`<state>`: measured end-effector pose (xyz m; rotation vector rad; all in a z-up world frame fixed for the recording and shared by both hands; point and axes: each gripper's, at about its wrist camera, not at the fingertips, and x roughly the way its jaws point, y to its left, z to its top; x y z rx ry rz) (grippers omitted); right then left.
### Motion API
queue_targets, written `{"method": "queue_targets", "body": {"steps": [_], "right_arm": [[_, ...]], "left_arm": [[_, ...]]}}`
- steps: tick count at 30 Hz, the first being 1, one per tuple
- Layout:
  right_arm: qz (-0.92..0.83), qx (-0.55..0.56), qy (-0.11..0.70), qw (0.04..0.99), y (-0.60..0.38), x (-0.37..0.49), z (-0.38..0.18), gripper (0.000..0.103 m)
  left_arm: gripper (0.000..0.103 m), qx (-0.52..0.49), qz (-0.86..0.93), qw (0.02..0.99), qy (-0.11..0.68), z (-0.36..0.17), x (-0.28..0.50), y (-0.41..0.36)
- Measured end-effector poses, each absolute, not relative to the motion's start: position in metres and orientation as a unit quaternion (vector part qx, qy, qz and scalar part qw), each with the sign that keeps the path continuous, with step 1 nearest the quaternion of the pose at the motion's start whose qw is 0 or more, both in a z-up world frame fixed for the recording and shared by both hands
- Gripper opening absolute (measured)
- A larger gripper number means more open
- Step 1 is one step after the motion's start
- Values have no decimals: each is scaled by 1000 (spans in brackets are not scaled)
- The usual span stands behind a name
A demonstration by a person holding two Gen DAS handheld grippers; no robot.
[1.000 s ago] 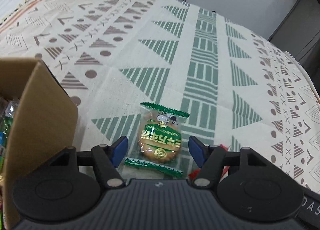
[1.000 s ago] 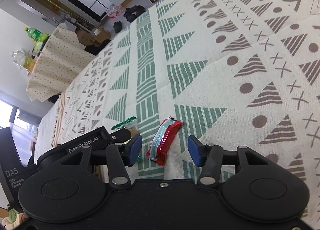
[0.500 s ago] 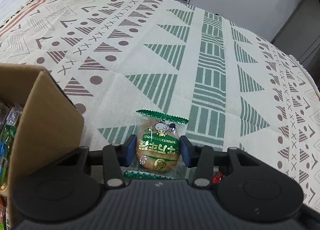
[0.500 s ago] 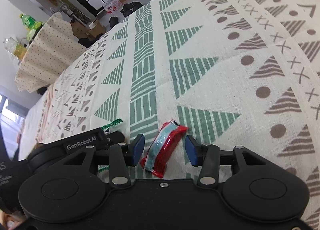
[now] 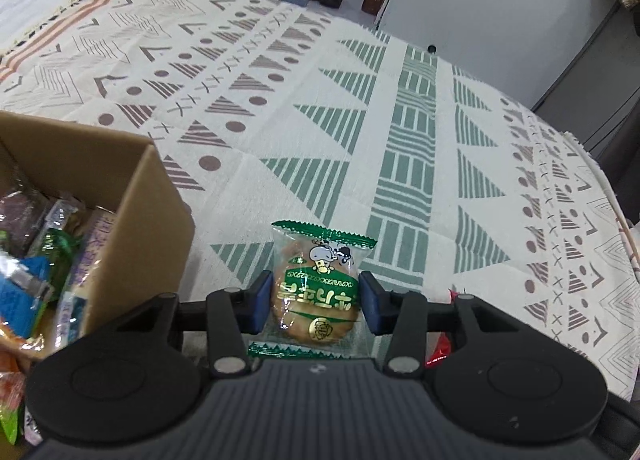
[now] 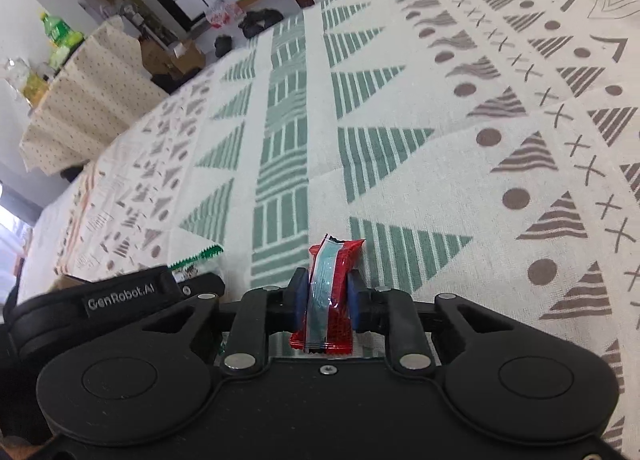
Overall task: Organize snacks
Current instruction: 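Carry the green cracker packet and red candy bar over the box with both grippers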
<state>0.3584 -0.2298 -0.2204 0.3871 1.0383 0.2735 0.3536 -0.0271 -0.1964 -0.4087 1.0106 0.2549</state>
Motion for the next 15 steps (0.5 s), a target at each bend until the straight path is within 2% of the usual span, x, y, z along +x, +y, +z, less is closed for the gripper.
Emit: {"method": "queue_targets", "body": {"steps": [15], "right_arm": [[163,229,447,849,-244,343,-183,21]], "left_arm": [[45,-189,140,866,441,-147,320,-31]]}}
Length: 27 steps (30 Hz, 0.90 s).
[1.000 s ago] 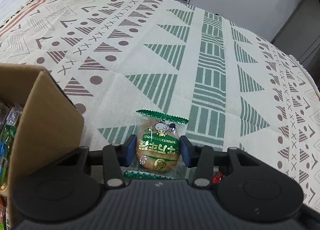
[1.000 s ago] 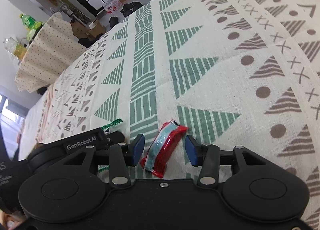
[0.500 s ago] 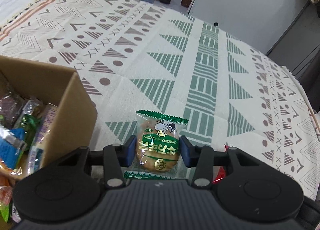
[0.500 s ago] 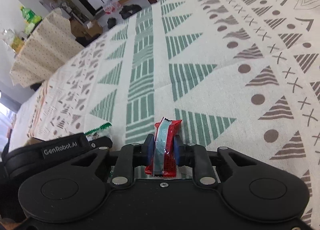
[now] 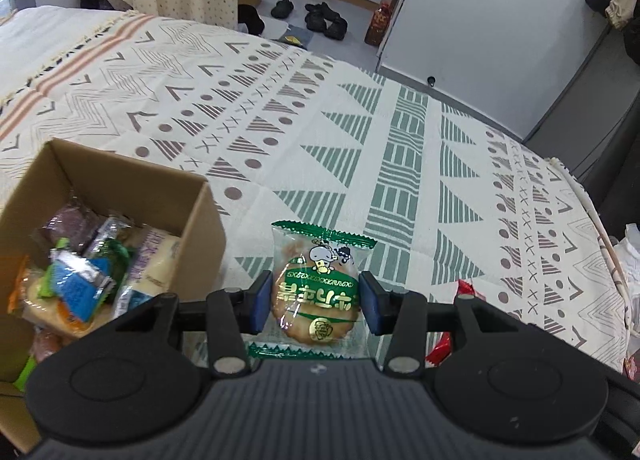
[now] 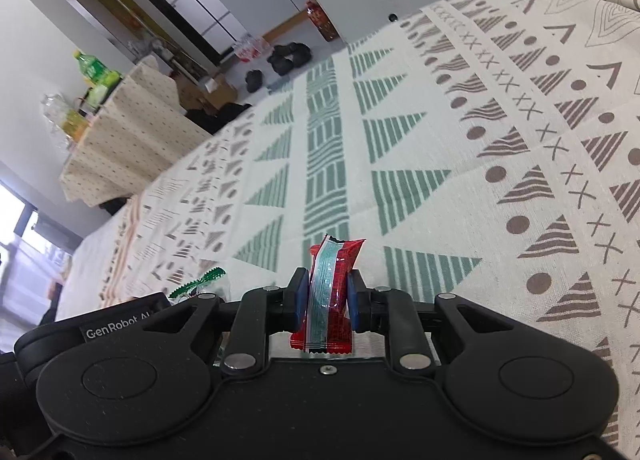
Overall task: Organize snacks
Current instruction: 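Carry the green cracker packet and red candy bar over the box with both grippers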
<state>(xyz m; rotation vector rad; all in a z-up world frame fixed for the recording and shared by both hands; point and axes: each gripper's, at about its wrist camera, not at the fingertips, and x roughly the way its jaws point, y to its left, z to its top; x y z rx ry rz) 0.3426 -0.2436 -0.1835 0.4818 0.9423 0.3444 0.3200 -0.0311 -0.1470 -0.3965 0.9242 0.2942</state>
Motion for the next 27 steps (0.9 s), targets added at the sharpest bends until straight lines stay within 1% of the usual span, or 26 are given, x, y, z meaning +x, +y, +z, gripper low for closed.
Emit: {"method": "queue_targets", "body": {"steps": [18,27], "right_arm": [[225,243,399,855,-235,315,-143,20],[259,235,378,857,-221,300,-125,20]], "left_arm": [[45,-193,177,878,400,-96,268,-16],[45,-206,193,878,386,-80,238,3]]}}
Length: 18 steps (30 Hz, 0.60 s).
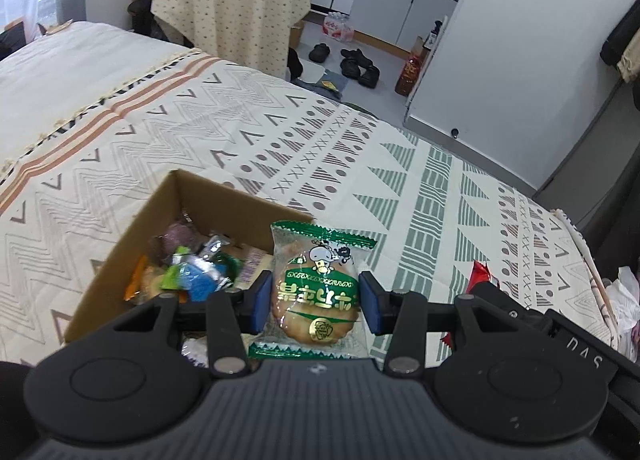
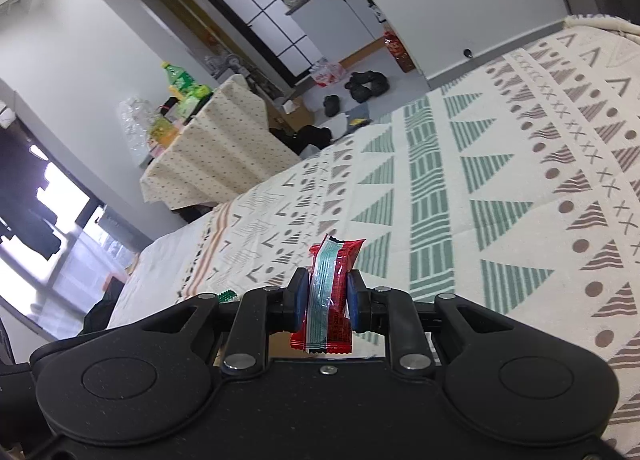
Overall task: Organize snacks
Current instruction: 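Carry the green cracker packet and red candy bar over the box with both grippers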
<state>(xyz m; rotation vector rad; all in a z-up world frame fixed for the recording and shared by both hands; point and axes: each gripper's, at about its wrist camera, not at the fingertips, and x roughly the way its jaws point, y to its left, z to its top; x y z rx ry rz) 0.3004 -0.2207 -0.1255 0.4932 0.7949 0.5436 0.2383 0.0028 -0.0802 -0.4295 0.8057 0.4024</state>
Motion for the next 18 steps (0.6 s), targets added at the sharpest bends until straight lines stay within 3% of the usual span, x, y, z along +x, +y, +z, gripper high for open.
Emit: {"method": "queue_targets", "body": {"steps": [18], "right_arm": [[309,191,363,858,-176,263,-108,21]], "left_arm": [[45,-224,226,867,383,-71,192,47]]}}
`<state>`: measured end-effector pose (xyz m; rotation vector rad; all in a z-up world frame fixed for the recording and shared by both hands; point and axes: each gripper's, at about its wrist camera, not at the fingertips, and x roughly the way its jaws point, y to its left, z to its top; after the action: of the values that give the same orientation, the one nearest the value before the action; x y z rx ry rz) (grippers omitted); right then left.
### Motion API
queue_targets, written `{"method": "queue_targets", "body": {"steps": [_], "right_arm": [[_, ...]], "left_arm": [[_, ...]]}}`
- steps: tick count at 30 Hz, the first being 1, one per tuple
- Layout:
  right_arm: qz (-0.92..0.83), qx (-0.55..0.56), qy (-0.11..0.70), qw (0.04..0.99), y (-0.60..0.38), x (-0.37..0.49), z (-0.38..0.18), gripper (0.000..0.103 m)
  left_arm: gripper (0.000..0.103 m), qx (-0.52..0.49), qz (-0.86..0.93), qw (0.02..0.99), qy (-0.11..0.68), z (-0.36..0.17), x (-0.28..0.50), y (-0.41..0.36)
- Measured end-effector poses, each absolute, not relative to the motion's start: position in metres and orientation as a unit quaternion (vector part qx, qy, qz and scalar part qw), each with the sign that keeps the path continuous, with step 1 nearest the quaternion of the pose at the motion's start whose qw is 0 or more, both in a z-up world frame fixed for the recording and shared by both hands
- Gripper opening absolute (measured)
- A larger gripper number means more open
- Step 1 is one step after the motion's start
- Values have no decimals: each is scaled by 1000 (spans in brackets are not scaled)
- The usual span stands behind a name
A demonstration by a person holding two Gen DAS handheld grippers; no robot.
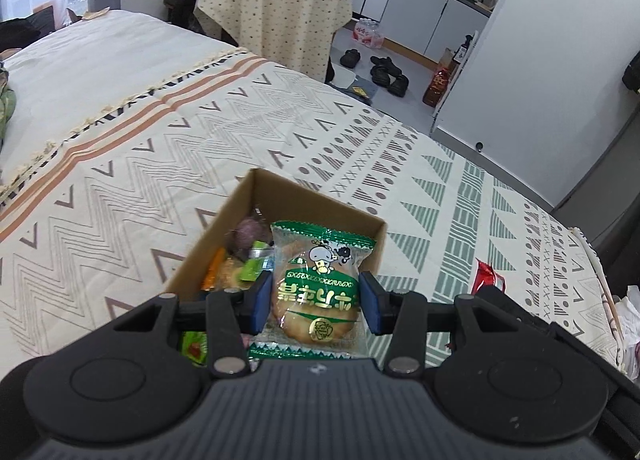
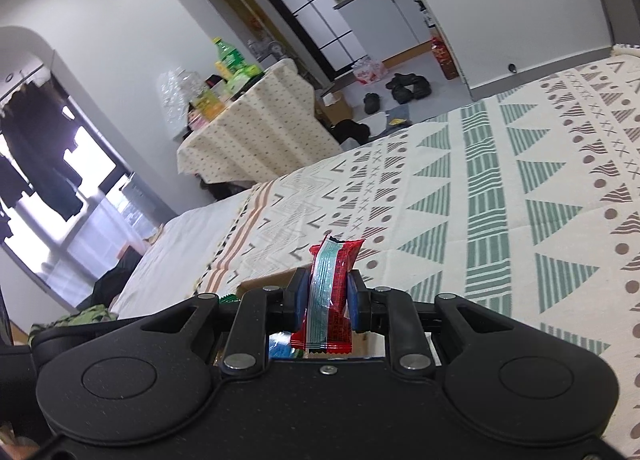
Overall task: Organize snacks
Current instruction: 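Carry the green cracker packet and red candy bar over the box with both grippers, then open both grippers over the box, dropping the cracker packet and candy bar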
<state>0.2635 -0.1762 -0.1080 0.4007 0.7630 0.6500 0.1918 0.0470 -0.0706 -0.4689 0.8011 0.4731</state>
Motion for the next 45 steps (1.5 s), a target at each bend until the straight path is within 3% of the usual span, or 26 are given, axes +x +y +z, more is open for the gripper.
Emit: {"method": "queue_targets", "body": {"steps": [18,24,29,32,35,40,42,45], "right_arm": [[331,160,384,847,-138,253,-118,21],[347,143,390,841,-118,249,-122,21],[363,134,392,835,-104,245,-122,21],[372,124,388,834,-100,239,-120,30],[360,129,384,840,-112,232,-120,48],[339,130,373,854,-139,222,-109,54],[334,126,358,863,-150,217,-100,66],[321,116,342,875,-163,210,-90,74]], "left_arm": [[45,-245,248,835,427,-106,192,85],[49,-248,251,830,432,-102,192,99],[62,-246,266,828,429,-93,186,106],[73,-237,274,819,445,-88,183,106],[80,-221,271,826,442,-80,179,103],[86,-211,253,838,435,-72,172,96],[88,-210,240,843,433,-69,168,90],[92,-201,227,851,430,-64,163,82]]}}
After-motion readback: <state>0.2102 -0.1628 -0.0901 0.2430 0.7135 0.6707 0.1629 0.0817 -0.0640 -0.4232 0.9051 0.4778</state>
